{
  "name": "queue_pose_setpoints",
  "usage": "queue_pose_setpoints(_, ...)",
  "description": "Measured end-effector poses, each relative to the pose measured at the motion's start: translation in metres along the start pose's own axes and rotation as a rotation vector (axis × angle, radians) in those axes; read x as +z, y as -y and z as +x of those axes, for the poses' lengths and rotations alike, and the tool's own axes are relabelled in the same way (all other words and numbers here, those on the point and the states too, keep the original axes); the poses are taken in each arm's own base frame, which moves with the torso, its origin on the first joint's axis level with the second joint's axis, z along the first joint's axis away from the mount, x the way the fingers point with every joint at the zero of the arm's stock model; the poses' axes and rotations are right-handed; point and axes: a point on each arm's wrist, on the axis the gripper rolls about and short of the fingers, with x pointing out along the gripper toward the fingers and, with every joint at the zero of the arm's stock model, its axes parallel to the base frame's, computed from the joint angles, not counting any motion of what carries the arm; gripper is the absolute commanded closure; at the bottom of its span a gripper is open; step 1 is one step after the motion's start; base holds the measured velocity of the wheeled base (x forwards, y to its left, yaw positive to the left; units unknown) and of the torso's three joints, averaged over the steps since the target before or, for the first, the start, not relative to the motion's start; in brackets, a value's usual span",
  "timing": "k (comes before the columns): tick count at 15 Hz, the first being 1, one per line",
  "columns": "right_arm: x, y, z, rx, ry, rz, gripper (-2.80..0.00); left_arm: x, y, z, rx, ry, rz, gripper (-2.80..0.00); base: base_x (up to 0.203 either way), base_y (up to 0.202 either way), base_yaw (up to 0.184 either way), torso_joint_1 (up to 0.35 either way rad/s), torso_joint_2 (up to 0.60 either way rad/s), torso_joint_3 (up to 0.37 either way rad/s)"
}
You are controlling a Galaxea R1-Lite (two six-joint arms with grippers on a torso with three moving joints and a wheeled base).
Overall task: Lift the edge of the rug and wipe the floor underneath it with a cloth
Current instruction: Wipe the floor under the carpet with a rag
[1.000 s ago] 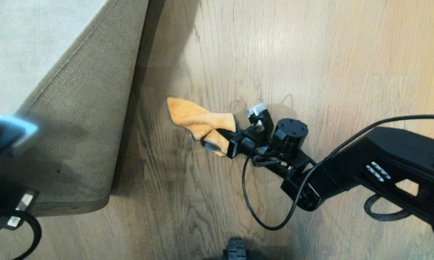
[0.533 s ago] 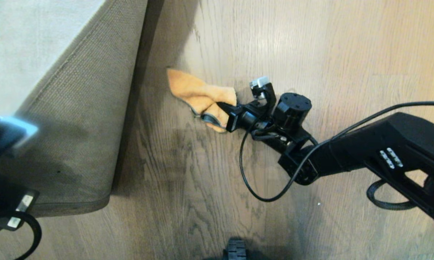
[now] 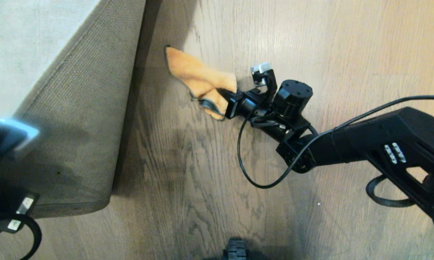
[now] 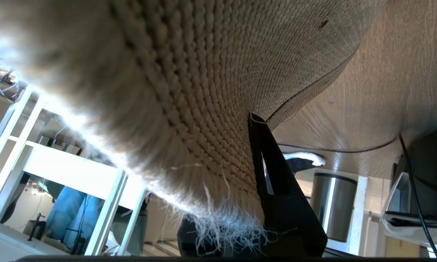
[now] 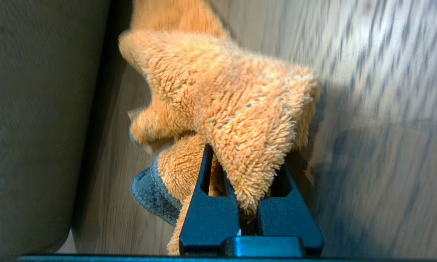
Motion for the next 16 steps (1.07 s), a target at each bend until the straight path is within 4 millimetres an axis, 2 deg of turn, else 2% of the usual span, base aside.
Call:
queue_pose_setpoints(3, -0.022, -0.009, -0.017, 0.009, -0.06, 0.02, 0.0, 0.0, 0.0, 0.0, 0.0, 0.0, 0.0, 0.0, 0.0, 0.0, 0.0, 0.0, 0.0, 0.0)
queue_pose_setpoints(5, -0.039, -0.023, -0.034, 0.028, -0.11, 0.039, 0.0, 0.0, 0.0, 0.0, 0.0, 0.0, 0.0, 0.0, 0.0, 0.0, 0.0, 0.0, 0.0, 0.0)
queue_pose_setpoints(7, -0.054, -0.044, -0.052, 0.065, -0.155, 0.06, 0.0, 0.0, 0.0, 0.0, 0.0, 0.0, 0.0, 0.0, 0.0, 0.0, 0.0, 0.0, 0.0, 0.0)
queue_pose_setpoints(9, -0.06, -0.071, -0.061, 0.124, -0.177, 0.08, 0.0, 0.0, 0.0, 0.0, 0.0, -0.001, 0.001, 0.0, 0.0, 0.0, 0.0, 0.0, 0.0, 0.0)
queue_pose_setpoints(12, -0.062, -0.09, -0.057, 0.173, -0.176, 0.092, 0.0, 0.0, 0.0, 0.0, 0.0, -0.001, 0.001, 0.0, 0.0, 0.0, 0.0, 0.0, 0.0, 0.0)
queue_pose_setpoints(16, -0.054, -0.09, -0.027, 0.18, -0.084, 0.078, 0.0, -0.003, 0.001, 0.001, 0.0, -0.009, 0.008, 0.0, 0.0, 0.0, 0.0, 0.0, 0.0, 0.0)
